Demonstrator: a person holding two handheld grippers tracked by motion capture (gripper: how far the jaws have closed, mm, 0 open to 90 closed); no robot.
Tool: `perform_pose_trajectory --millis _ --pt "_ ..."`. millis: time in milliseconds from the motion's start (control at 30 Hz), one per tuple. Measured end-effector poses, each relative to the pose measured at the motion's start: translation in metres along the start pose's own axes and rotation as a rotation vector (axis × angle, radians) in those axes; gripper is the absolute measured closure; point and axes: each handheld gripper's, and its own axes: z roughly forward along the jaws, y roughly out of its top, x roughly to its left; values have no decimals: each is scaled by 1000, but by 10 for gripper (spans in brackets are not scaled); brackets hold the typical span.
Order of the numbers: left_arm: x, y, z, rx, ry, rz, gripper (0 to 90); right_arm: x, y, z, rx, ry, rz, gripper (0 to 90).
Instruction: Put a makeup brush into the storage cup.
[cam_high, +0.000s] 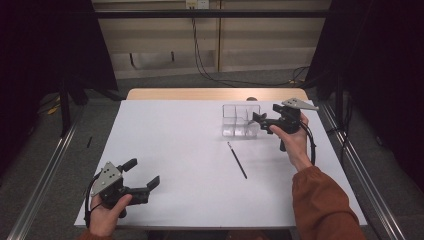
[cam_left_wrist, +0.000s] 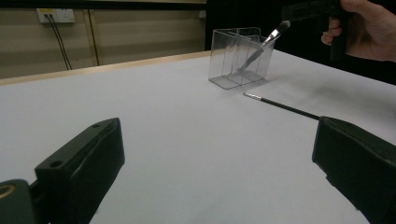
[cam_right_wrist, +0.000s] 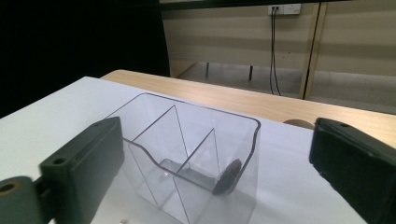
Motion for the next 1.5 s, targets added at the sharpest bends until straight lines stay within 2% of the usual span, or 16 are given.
perform_pose_trajectory --millis 133,367,567,733,867,967,1167,1333,1400,1500 --pt "0 0 0 -2 2 -4 24 1 -2 -6 -9 21 1 0" --pt "0 0 -3 -5 11 -4 25 -1 -6 -17 -15 16 15 5" --pt "1 0 -5 -8 16 -3 24 0 -7 -30 -10 -6 -5 8" --pt "1 0 -6 -9 20 -9 24 2 -13 -41 8 12 -12 6" --pt "1 0 -7 -11 16 -13 24 3 -19 -50 2 10 -18 4" --pt "1 0 -7 -10 19 -12 24 5 -23 -56 -9 -14 -30 7" --pt "1 0 -8 -14 24 -16 24 10 -29 -69 -14 -6 -37 1" --pt "0 0 -8 -14 17 -11 25 12 -35 -83 -19 -10 -25 1" --pt "0 0 -8 -16 21 -15 25 12 -38 -89 -13 2 -24 1" --pt "1 0 -9 -18 24 -12 25 14 -42 -97 -30 -8 -22 0"
